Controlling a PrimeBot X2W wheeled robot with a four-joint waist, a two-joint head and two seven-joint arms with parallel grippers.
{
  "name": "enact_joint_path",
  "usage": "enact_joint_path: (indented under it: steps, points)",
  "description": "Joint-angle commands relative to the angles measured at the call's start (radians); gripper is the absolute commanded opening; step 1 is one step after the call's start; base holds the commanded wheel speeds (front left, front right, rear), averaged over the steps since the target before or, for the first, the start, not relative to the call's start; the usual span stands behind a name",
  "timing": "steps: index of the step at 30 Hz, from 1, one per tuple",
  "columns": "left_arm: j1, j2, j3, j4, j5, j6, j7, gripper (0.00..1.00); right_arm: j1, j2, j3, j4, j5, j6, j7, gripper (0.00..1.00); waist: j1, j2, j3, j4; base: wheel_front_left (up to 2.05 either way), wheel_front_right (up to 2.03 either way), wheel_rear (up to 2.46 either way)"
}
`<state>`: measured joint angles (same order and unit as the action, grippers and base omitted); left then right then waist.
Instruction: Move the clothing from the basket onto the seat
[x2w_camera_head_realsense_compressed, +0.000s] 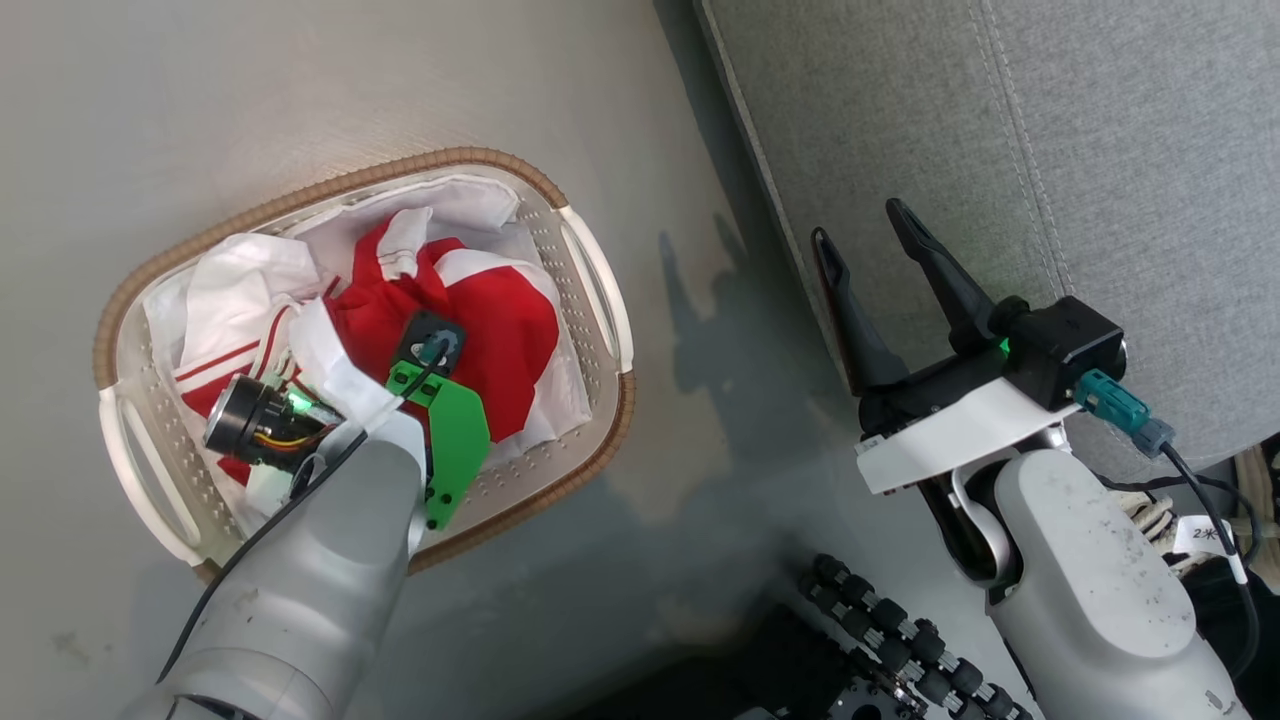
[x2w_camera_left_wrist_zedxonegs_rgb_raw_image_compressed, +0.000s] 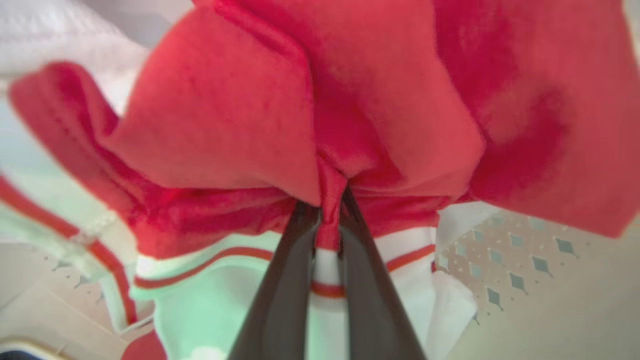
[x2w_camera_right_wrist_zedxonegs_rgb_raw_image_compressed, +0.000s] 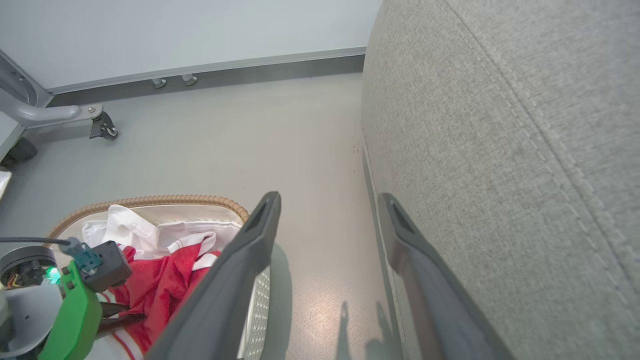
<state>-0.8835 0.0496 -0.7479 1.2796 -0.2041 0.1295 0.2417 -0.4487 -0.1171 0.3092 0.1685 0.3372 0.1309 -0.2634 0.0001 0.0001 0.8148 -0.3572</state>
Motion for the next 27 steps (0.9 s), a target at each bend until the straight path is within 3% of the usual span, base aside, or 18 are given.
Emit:
enact_joint_path:
  steps: [1, 11, 18, 23, 27]
  points:
    - [0.022, 0.006, 0.006, -0.002, -0.017, 0.004, -0.021, 0.00, -0.002, -0.007, -0.003, 0.005, 0.008, 0.000, -0.002, 1.00, -0.0001, -0.0001, -0.024, 0.008, 0.00, 0.00, 0.00]
    - [0.143, 0.003, 0.041, -0.063, -0.103, 0.025, -0.287, 0.00, 0.068, -0.033, -0.021, 0.026, -0.015, 0.000, -0.002, 1.00, -0.0001, -0.0001, -0.198, 0.065, 0.00, 0.00, 0.00]
    - [0.247, 0.003, 0.032, -0.098, -0.168, -0.017, -0.453, 0.00, 0.136, -0.037, -0.051, 0.047, -0.031, 0.000, -0.002, 1.00, -0.0001, -0.0001, -0.347, 0.120, 0.00, 0.00, 0.00]
    - [0.302, 0.002, 0.043, -0.179, -0.198, -0.030, -0.507, 0.00, 0.178, -0.041, -0.048, 0.055, -0.050, 0.000, -0.002, 1.00, -0.0001, -0.0001, -0.433, 0.154, 0.00, 0.00, 0.00]
    - [0.367, 0.017, 0.081, -0.365, -0.158, -0.026, -0.507, 0.00, 0.213, -0.036, -0.051, 0.059, -0.060, 0.000, -0.002, 1.00, -0.0001, -0.0001, -0.493, 0.182, 0.00, 0.00, 0.00]
